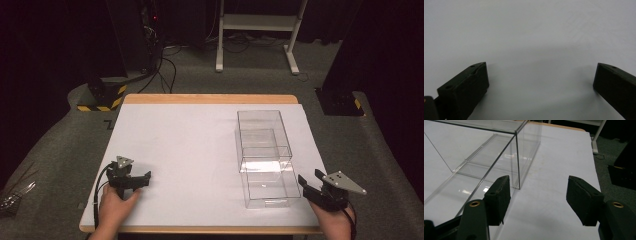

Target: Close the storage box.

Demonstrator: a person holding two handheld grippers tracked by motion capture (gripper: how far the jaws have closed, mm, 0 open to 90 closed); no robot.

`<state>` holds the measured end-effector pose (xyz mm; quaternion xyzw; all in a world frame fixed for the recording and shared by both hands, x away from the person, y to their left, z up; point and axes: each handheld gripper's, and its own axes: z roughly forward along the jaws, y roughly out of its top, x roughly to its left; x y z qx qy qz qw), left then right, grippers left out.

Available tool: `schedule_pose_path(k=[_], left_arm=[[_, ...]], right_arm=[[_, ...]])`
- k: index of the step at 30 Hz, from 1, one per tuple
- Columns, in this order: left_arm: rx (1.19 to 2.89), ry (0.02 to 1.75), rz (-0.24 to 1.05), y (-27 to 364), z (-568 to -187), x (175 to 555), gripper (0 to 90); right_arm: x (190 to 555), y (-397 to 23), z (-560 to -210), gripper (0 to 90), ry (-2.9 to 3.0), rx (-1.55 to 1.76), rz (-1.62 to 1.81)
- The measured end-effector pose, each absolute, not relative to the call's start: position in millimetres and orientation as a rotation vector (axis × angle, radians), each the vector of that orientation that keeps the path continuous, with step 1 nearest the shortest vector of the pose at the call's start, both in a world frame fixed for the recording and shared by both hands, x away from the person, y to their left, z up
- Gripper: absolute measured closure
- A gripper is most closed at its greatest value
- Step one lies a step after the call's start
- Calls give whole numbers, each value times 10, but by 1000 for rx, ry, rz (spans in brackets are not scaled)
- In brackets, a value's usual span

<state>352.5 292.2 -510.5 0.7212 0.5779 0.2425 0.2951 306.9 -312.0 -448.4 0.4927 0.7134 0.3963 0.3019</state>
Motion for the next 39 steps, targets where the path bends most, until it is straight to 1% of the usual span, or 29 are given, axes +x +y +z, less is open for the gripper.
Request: schedule_pose_path(k=[21,39], left_arm=[[1919,1538,645,2921,-5105,3525,4],[1919,1539,643,2922,-5104,3526,3]], right_arm=[[2916,-3025,-4280,354,1851,1237,1144],[2741,-2966,-4273,350,1871,1212,1181]])
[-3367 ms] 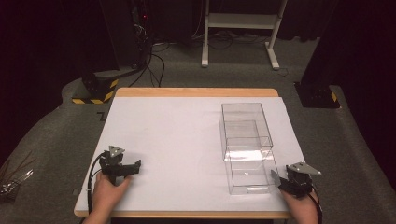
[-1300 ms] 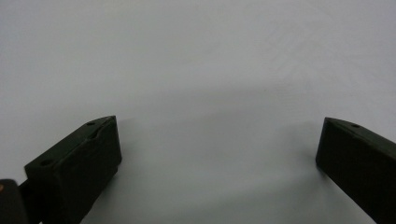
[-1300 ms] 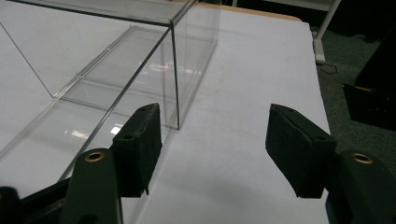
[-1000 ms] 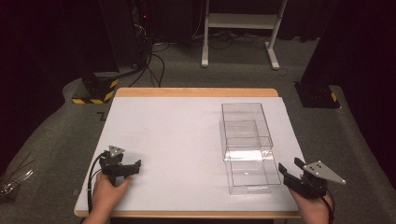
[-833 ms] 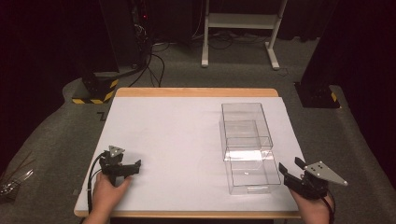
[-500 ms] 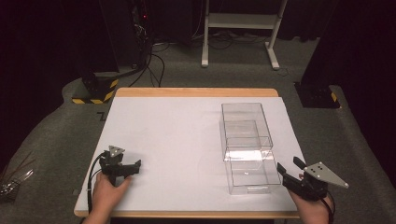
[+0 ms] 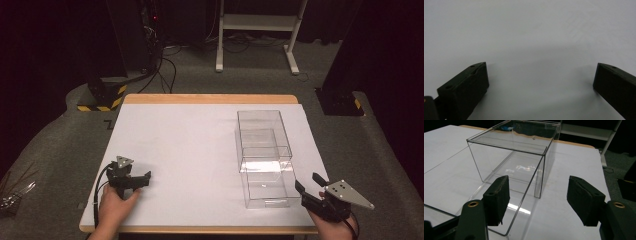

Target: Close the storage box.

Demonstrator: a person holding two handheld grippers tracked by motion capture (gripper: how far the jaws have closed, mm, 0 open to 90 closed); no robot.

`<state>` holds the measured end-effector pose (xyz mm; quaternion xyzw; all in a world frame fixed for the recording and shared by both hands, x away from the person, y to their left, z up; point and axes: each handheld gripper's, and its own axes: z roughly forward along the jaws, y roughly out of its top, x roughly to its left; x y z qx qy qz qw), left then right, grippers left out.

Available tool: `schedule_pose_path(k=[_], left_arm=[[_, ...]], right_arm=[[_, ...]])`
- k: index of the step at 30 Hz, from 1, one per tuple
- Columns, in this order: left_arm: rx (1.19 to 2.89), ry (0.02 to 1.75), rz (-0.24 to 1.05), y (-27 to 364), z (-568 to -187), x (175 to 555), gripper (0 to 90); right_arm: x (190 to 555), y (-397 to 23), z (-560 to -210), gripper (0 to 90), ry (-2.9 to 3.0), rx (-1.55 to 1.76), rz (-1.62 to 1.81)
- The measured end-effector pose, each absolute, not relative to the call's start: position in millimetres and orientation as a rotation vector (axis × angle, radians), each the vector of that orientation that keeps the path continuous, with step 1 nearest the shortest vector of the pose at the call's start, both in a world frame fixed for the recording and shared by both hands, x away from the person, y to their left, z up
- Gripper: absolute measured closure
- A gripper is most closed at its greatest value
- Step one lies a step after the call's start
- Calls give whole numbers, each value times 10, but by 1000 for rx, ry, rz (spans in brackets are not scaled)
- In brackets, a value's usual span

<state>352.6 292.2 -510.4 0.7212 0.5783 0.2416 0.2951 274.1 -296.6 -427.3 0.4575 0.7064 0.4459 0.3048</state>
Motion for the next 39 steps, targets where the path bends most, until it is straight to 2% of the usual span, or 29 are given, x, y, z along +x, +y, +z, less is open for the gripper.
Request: schedule_pose_path(k=[30,39], left_arm=[[1919,1539,643,2923,-5104,3526,3],[1919,1539,643,2922,-5104,3526,3]], right_arm=[[2457,-2965,-4393,342,1918,1239,1275],[2476,-2952,-4447,340,1941,1246,1268]])
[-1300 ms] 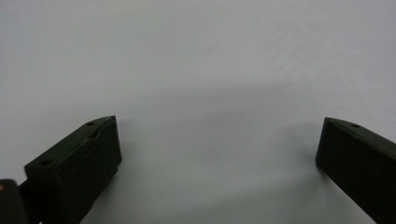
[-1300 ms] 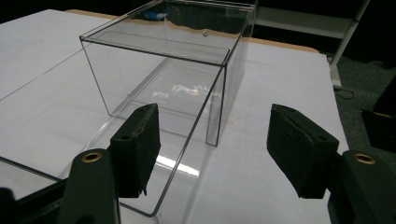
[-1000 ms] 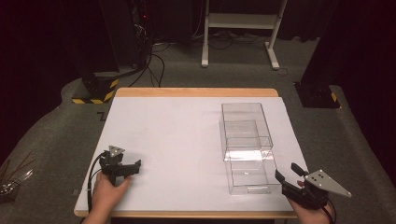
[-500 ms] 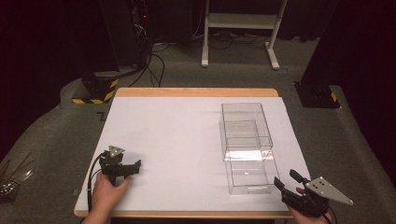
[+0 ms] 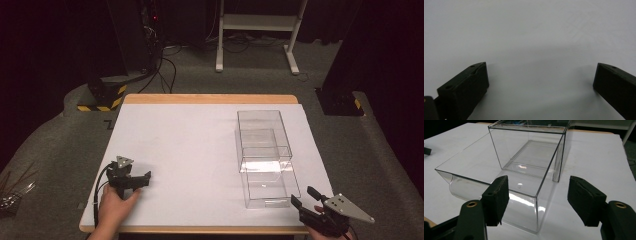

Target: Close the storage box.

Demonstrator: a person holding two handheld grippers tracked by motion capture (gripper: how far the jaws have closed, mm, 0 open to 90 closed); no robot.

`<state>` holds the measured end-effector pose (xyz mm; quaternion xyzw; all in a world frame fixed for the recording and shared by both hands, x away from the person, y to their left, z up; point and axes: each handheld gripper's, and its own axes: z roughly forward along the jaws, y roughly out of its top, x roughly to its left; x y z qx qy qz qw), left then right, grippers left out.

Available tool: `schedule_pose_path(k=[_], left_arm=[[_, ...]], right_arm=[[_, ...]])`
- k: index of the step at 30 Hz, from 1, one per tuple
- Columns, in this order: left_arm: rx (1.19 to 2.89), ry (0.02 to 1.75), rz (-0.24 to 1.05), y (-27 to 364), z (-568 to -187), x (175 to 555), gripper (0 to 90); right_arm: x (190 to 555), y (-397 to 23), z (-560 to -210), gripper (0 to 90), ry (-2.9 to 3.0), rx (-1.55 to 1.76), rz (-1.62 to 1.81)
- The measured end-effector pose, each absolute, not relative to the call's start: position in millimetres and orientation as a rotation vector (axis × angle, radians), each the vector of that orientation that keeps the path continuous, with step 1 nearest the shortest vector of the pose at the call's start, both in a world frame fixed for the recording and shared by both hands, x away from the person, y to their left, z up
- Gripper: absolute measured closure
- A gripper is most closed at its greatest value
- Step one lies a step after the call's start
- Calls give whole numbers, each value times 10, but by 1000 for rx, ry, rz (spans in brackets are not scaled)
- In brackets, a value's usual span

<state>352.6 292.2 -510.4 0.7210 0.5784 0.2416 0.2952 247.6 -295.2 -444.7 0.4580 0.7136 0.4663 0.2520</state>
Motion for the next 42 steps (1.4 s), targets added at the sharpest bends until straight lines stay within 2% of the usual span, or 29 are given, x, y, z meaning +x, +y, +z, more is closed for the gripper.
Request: schedule_pose_path(k=[28,42], left_arm=[[1919,1539,643,2922,-5104,3526,3],[1919,1539,643,2922,-5104,3525,3]], right_arm=[[2625,-2835,-4460,338,1937,1216,1262],[2574,-2843,-4568,344,1984,1228,1219]])
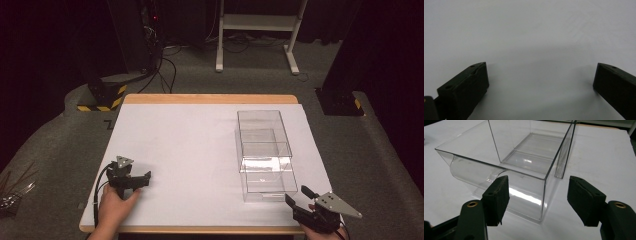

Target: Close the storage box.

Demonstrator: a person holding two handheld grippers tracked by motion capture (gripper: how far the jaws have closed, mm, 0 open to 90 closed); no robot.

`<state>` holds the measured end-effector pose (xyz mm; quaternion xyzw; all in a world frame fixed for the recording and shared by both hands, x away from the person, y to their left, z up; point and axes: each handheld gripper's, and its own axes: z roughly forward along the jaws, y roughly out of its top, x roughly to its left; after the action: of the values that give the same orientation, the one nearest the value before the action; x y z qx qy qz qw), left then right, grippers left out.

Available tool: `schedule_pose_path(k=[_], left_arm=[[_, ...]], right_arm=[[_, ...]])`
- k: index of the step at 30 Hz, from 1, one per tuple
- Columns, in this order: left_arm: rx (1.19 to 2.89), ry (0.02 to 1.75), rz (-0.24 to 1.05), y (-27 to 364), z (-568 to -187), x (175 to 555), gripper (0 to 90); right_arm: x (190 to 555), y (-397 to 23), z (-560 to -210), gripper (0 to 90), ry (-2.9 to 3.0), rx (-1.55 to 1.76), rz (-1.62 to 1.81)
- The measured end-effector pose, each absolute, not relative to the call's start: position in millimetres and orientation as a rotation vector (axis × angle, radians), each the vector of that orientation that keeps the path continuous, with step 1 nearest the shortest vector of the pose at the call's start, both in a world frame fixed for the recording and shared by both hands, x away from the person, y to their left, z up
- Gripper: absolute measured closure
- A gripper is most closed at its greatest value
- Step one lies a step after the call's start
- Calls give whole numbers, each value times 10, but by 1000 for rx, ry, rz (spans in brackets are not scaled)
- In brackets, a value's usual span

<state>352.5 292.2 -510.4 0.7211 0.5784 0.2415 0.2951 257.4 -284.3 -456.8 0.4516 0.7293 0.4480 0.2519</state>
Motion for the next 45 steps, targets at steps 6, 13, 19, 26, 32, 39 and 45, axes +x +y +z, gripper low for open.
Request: schedule_pose_path(k=[6,13,19,26,32,39,45], left_arm=[[1919,1538,644,2923,-5104,3526,3],[1919,1538,643,2923,-5105,3526,3],[1919,1539,642,2923,-5104,3526,3],[1919,1539,643,2922,-5104,3526,3],[1919,1538,644,2922,-5105,3526,3],[1917,1539,643,2921,-5105,3525,3],[1918,1538,645,2922,-5105,3525,3]], right_arm=[[2602,-2848,-4613,344,1997,1241,1195],[2637,-2813,-4666,342,2026,1238,1175],[2656,-2793,-4685,336,2037,1236,1174],[2678,-2790,-4678,335,2020,1241,1177],[2712,-2785,-4676,332,2019,1235,1178],[2775,-2777,-4681,331,2011,1254,1178],[2866,-2748,-4689,331,2010,1255,1181]])
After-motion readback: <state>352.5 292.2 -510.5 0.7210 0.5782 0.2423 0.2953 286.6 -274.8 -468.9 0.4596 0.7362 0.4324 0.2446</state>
